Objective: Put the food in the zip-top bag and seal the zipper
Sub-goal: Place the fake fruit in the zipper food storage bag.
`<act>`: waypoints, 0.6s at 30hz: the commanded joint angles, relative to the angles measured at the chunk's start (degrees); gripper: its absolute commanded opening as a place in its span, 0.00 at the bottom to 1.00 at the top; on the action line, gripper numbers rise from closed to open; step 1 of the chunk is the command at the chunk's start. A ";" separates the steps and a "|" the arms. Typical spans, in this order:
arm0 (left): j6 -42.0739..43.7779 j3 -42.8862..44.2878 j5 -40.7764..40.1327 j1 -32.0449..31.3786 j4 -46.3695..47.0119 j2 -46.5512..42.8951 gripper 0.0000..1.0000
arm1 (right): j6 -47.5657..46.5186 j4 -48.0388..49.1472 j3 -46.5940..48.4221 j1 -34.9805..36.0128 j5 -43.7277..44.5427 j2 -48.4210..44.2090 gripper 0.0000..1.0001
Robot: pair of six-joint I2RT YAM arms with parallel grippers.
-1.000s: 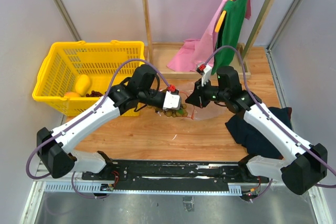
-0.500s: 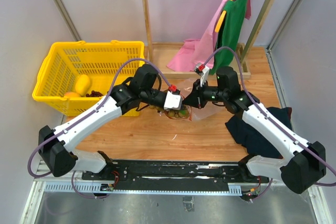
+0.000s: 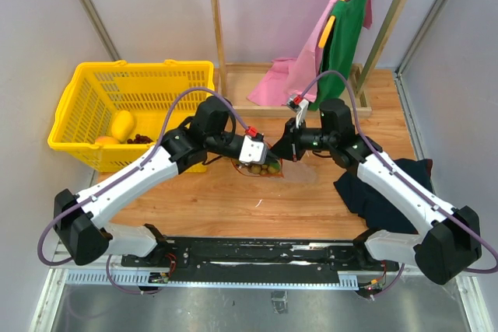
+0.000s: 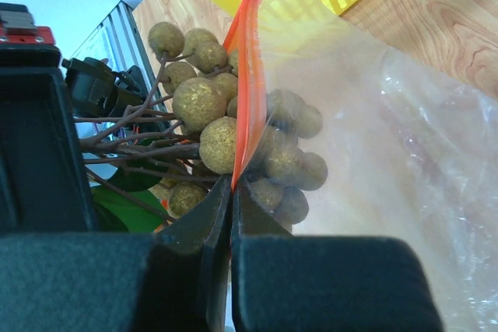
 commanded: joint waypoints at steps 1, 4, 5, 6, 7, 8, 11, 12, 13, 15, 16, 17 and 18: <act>-0.81 -1.96 0.58 -0.58 3.35 0.15 0.00 | 1.63 3.33 -1.08 -1.78 -3.77 -1.01 0.01; -1.83 -3.89 -2.54 -0.58 4.37 0.84 0.01 | 2.22 4.21 -1.83 -2.76 -4.41 -1.34 0.01; -2.19 -3.76 -2.95 -0.58 3.95 1.27 0.02 | 2.38 4.40 -2.03 -3.03 -4.49 -1.42 0.01; -2.64 -3.46 -3.11 -0.58 3.59 1.56 0.05 | 2.50 4.47 -2.21 -3.22 -4.42 -1.36 0.01; -3.13 -3.13 -3.09 -0.58 3.43 1.71 0.10 | 2.50 4.51 -2.33 -3.35 -4.41 -1.32 0.01; -3.49 -2.92 -2.99 -0.58 3.45 1.69 0.13 | 2.54 4.45 -2.35 -3.45 -4.41 -1.28 0.01; -4.55 -2.84 -3.56 -0.58 4.58 1.20 0.34 | 2.55 4.52 -2.36 -3.65 -4.41 -1.18 0.01; -4.76 -2.95 -3.98 -0.58 4.87 1.04 0.39 | 2.52 4.46 -2.36 -3.69 -4.41 -1.18 0.00; -4.92 -3.05 -4.39 -0.58 5.12 0.84 0.42 | 2.53 4.45 -2.36 -3.73 -4.35 -1.23 0.00; -5.47 -3.25 -5.19 -0.58 5.62 0.62 0.46 | 2.62 4.51 -2.44 -3.82 -4.25 -1.35 0.01; -5.78 -3.32 -5.46 -0.58 5.84 0.56 0.47 | 2.57 4.50 -2.47 -3.89 -4.10 -1.40 0.01; -6.12 -3.37 -5.55 -0.58 5.99 0.52 0.48 | 2.68 4.52 -2.59 -3.95 -4.00 -1.44 0.01; -6.56 -3.37 -5.69 -0.58 6.34 0.45 0.49 | 2.69 4.48 -2.68 -4.04 -3.81 -1.44 0.01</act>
